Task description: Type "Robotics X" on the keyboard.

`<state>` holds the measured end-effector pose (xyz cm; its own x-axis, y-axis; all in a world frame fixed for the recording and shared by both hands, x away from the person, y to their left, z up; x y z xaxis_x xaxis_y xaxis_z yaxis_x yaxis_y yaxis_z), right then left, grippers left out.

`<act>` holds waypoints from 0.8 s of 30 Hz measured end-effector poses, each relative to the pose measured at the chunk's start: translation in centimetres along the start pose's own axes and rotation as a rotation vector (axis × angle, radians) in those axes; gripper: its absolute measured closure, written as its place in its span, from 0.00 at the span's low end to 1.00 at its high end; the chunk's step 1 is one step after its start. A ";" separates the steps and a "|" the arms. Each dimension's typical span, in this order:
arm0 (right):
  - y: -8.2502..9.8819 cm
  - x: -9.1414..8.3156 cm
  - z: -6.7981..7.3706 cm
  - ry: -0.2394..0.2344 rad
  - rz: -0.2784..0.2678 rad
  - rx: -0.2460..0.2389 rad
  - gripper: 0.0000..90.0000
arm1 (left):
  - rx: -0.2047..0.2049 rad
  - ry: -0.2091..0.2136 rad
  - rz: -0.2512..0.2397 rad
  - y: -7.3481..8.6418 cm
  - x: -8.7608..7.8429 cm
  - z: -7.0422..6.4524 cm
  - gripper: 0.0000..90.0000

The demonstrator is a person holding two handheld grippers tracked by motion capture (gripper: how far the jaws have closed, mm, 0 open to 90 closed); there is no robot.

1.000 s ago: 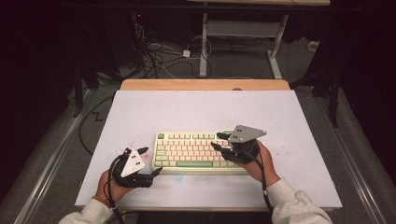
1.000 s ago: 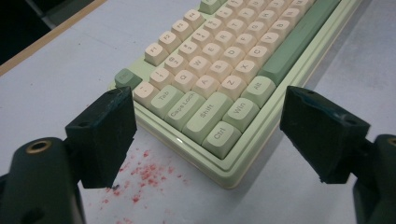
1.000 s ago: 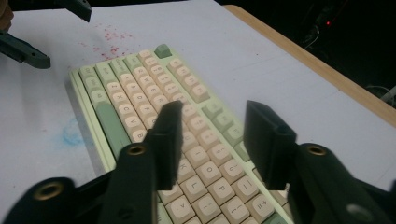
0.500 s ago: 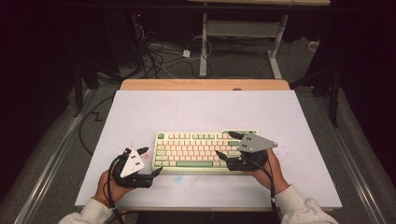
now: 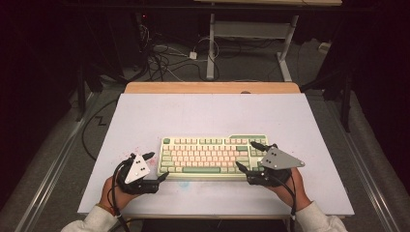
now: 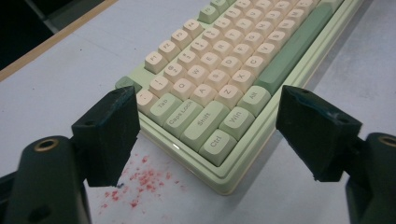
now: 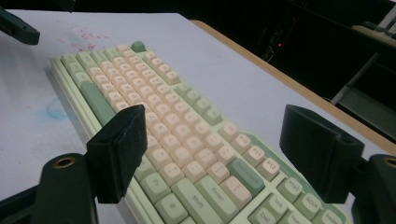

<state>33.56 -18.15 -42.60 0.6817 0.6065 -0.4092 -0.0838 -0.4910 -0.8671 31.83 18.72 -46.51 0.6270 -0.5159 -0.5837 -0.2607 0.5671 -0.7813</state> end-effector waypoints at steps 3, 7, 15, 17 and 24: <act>0.6 -0.5 0.1 0.008 0.008 -0.002 0.27 | -0.010 0.011 -0.003 -0.2 0.0 -0.1 0.26; 1.3 -1.3 0.2 0.025 0.010 0.004 0.27 | -0.017 0.019 -0.013 -0.7 0.2 -0.1 0.27; 2.8 -2.7 0.3 0.047 0.025 0.025 0.26 | -0.014 0.049 0.000 -1.8 1.0 -0.8 0.28; 3.1 -3.0 0.3 0.049 0.030 0.029 0.26 | -0.010 0.053 0.004 -2.1 1.3 -1.0 0.29; 3.9 -3.2 0.4 0.053 0.053 0.033 0.26 | 0.021 0.117 0.000 -3.6 2.3 -1.7 0.45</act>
<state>30.70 -21.77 -44.81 0.7129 0.5457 -0.4404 -0.1442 -0.5005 -0.8536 32.95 14.36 -45.42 0.5370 -0.5862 -0.6066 -0.2445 0.5801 -0.7770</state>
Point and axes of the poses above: each handheld gripper's, and its own axes: x roughly forward along the jaws, y roughly out of its underside, z roughly to its left, the point moved 3 cm from there along x, roughly forward along the jaws, and after that the axes turned 2 degrees about z, right-handed, at the moved point
